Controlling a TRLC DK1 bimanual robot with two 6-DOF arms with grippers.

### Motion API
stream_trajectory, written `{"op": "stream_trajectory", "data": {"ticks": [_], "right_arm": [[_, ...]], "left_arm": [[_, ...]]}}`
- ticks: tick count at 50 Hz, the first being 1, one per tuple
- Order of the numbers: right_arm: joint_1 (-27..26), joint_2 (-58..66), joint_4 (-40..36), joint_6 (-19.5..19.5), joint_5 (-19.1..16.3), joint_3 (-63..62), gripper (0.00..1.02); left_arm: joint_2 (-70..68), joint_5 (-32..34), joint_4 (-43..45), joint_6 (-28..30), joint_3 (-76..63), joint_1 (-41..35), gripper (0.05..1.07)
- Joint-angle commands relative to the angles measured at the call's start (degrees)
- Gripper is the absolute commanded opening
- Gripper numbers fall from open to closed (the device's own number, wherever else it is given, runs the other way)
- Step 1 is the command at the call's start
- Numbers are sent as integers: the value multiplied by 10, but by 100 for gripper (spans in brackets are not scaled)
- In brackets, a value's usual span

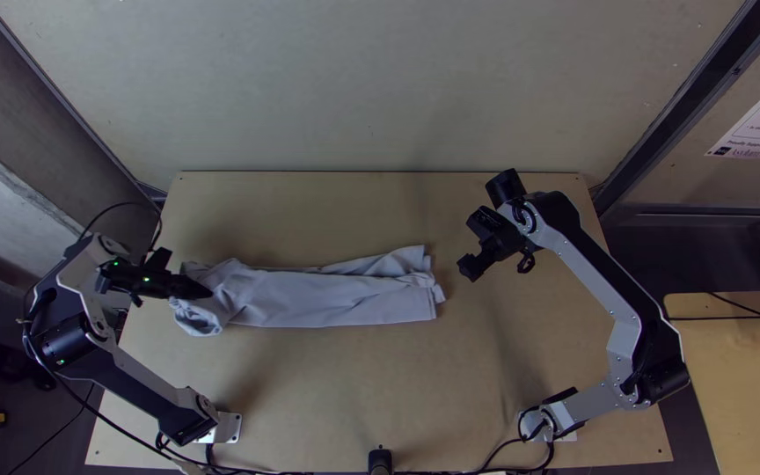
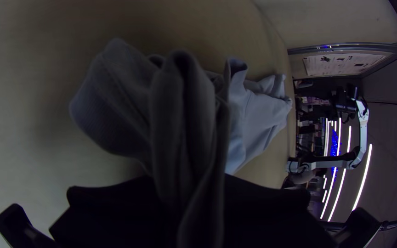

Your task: Fold the t-shirt

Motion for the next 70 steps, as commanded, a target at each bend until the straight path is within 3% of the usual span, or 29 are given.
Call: {"op": "stream_trajectory", "data": {"ticks": [1, 14, 25, 34, 55, 70], "right_arm": [[-3, -17, 0, -2, 1, -16, 98], [-1, -20, 2, -1, 1, -19, 98], [-1, -20, 7, 1, 1, -24, 98], [-2, -22, 8, 0, 1, -27, 98], [-9, -41, 17, 0, 1, -50, 98], [-20, -70, 17, 2, 1, -70, 98]], "left_arm": [[0, -14, -21, 38, 19, 24, 8], [1, -25, -42, 80, 41, 75, 8], [-5, -39, -54, 49, 46, 67, 8], [-63, -22, -69, -6, 44, -20, 8], [-91, 58, -77, -244, 109, -304, 8], [-20, 71, -77, -293, 168, -414, 8]]}}
